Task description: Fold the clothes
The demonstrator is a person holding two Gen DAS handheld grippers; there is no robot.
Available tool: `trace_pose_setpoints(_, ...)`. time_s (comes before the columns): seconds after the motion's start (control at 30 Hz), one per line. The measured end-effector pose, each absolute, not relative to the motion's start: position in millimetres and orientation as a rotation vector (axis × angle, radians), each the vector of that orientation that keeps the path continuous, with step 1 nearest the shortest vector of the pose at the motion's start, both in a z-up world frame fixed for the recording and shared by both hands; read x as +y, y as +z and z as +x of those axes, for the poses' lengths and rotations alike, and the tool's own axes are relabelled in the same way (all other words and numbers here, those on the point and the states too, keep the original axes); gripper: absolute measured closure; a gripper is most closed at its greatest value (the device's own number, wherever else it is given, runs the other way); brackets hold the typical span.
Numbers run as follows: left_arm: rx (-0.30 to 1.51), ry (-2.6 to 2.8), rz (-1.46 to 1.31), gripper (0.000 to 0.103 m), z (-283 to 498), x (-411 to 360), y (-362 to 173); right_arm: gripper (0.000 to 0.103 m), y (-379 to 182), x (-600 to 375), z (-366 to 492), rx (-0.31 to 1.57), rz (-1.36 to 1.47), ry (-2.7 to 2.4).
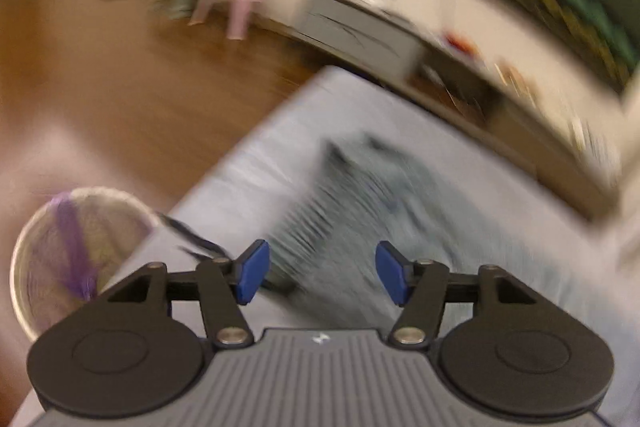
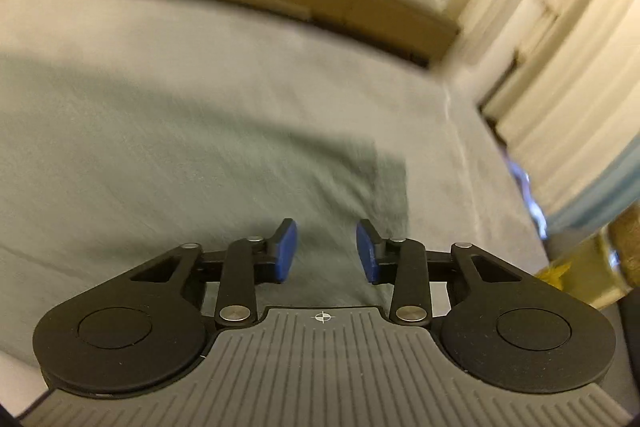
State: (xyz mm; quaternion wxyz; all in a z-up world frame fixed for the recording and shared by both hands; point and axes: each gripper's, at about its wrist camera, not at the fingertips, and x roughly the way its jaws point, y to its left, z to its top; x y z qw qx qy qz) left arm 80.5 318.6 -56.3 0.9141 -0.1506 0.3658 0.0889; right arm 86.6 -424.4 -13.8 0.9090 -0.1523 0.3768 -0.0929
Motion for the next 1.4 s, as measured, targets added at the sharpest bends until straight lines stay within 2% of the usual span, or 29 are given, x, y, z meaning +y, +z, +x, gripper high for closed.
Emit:
trace_pose_setpoints(0.03,0.761,0.16,-0.232,0.029,85.9,305.3,-60.2,0.07,-3.8,-404.9,85.5,0.738,-0.312,-0.143)
trace_pose_setpoints(0.07,0.768,0.159,-0.177,0.027,90.9,297.4,-64.6,0.068,4.1,-385.6,78.5,0.712,-0.316,-0.086)
trace_pose_setpoints(0.17,0.778,0.177,-0.083,0.027,100.1,286.3,-78.2,0.062,6.6,-318.7,63.9,0.697,-0.358,0.113)
trace_pose_setpoints(0.27,0.745,0.162,-0.106,0.027,95.1,293.7,-87.3,0.062,-4.5,-306.0,68.6,0.737,-0.376,0.121)
trace_pose_setpoints(0.3,0.74,0.148,-0.121,0.037,93.2,297.5,-88.9,0.063,-8.2,-301.8,70.2,0.75,-0.382,0.123)
trace_pose_setpoints(0.33,0.741,0.123,-0.136,0.069,87.1,300.1,-91.3,0.067,-12.0,-297.6,71.8,0.764,-0.388,0.126)
trace_pose_setpoints(0.37,0.752,0.094,-0.138,0.071,82.2,301.9,-91.8,0.072,-15.7,-293.3,73.4,0.777,-0.394,0.128)
trace_pose_setpoints(0.43,0.736,0.017,-0.126,0.089,71.6,305.2,-81.1,0.073,-23.1,-284.9,76.6,0.803,-0.406,0.133)
trace_pose_setpoints(0.6,0.603,-0.084,-0.121,0.09,37.0,345.8,-34.1,0.073,-41.7,-263.7,84.6,0.87,-0.436,0.145)
trace_pose_setpoints(0.7,0.715,-0.045,-0.238,0.086,56.0,371.5,-56.9,0.072,-47.3,-256.9,88.8,0.907,-0.436,0.149)
trace_pose_setpoints(0.77,0.759,0.005,-0.187,0.075,65.6,358.7,-80.0,0.07,-45.5,-258.1,91.1,0.928,-0.421,0.147)
trace_pose_setpoints(0.8,0.746,0.022,-0.2,0.068,64.2,355.6,-85.9,0.068,-49.3,-251.7,91.7,0.93,-0.449,0.144)
trace_pose_setpoints(0.9,0.707,0.012,-0.281,0.065,46.7,362.7,-83.8,0.067,-51.2,-240.3,84.7,0.924,-0.517,0.129)
trace_pose_setpoints(1.0,0.665,0.031,-0.28,0.046,19.1,368.7,-75.6,0.065,-51.4,-237.1,82.6,0.915,-0.54,0.117)
trace_pose_setpoints(1.23,0.623,0.011,-0.466,0.034,17.8,386.1,-87.1,0.065,-50.1,-248.9,74.7,0.903,-0.445,0.109)
trace_pose_setpoints(1.3,0.626,0.011,-0.453,0.033,24.0,378.2,-84.1,0.063,-44.0,-264.2,72.5,0.922,-0.386,0.105)
trace_pose_setpoints(1.4,0.628,0.006,-0.435,0.026,36.2,365.4,-79.2,0.06,-39.2,-277.7,68.2,0.958,-0.322,0.103)
